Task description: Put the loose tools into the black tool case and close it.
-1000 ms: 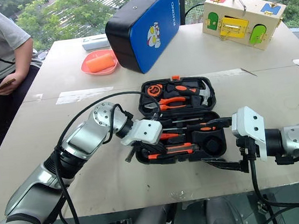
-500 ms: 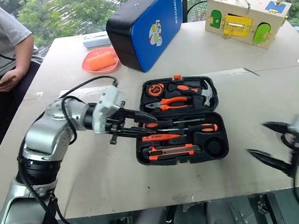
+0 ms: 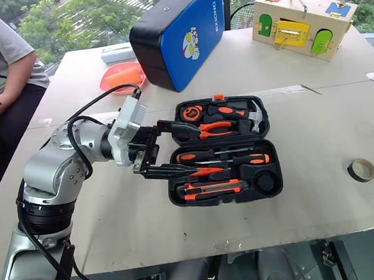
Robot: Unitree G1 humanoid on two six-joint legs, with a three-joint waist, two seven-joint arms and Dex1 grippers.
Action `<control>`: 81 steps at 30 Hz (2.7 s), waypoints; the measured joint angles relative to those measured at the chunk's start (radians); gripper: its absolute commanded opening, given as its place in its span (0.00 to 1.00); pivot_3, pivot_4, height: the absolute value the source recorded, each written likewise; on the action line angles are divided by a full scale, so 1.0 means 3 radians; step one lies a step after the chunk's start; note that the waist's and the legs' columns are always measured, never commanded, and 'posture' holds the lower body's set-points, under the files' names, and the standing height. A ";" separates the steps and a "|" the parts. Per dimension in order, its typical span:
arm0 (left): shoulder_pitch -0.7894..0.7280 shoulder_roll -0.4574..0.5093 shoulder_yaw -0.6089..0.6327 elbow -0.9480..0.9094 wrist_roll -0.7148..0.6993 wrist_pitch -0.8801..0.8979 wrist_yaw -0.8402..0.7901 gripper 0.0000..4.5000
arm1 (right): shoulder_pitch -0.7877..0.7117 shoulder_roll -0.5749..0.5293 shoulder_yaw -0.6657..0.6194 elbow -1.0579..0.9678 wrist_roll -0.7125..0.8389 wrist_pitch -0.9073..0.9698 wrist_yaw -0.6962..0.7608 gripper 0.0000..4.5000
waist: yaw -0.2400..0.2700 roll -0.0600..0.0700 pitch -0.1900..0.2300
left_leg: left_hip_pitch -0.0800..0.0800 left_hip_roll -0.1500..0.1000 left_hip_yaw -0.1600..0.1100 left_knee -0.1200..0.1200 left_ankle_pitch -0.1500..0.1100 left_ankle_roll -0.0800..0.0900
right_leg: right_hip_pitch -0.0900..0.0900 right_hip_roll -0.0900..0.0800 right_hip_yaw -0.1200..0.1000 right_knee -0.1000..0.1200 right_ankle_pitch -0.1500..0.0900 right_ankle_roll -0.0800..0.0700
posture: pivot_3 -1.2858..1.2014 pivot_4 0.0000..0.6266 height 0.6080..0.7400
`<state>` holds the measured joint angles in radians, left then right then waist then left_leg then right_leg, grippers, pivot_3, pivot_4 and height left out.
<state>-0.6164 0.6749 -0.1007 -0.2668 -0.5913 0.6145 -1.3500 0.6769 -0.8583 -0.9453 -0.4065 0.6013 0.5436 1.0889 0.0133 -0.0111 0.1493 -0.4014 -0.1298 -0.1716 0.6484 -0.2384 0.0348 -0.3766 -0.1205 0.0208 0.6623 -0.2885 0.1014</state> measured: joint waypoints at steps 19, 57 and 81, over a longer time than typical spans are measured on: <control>0.0051 0.0115 -0.0110 -0.0304 -0.0002 0.0041 0.0156 1.00 | -0.1143 -0.0255 0.1512 0.0907 -0.0813 -0.0052 -0.0460 0.60 | -0.0001 0.0000 0.0002 | -0.0004 -0.0001 0.0000 0.0003 0.0001 -0.0001 | -0.0001 0.0010 -0.0001 -0.0002 0.0000 0.0001 | 0.52 0.24 0.96; 0.0523 0.0663 -0.0213 -0.0529 0.0160 -0.0206 -0.0019 1.00 | -0.3038 -0.0386 0.3890 0.0193 -0.1013 -0.0646 0.0696 0.00 | 0.0000 -0.0004 0.0010 | -0.0011 0.0002 -0.0006 0.0003 0.0001 -0.0002 | -0.0008 0.0011 -0.0007 -0.0006 0.0000 0.0001 | 0.52 0.24 0.96; 0.0357 0.0559 -0.0220 -0.0436 0.0194 -0.0261 0.0023 1.00 | -0.2992 -0.0634 0.3821 0.0031 -0.1018 -0.0668 0.0919 0.00 | 0.0002 -0.0004 0.0010 | -0.0014 0.0002 -0.0006 0.0004 0.0000 -0.0002 | -0.0008 0.0011 -0.0008 -0.0008 0.0000 0.0001 | 0.52 0.24 0.96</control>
<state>-0.5092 0.8426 -0.1665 -0.3975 -0.5332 0.5362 -1.3433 -0.2206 -1.0486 0.2011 -0.3971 0.2958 0.3431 1.3646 0.0139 -0.0124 0.1524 -0.4056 -0.1292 -0.1734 0.6496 -0.2383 0.0343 -0.3789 -0.1171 0.0184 0.6599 -0.2885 0.1016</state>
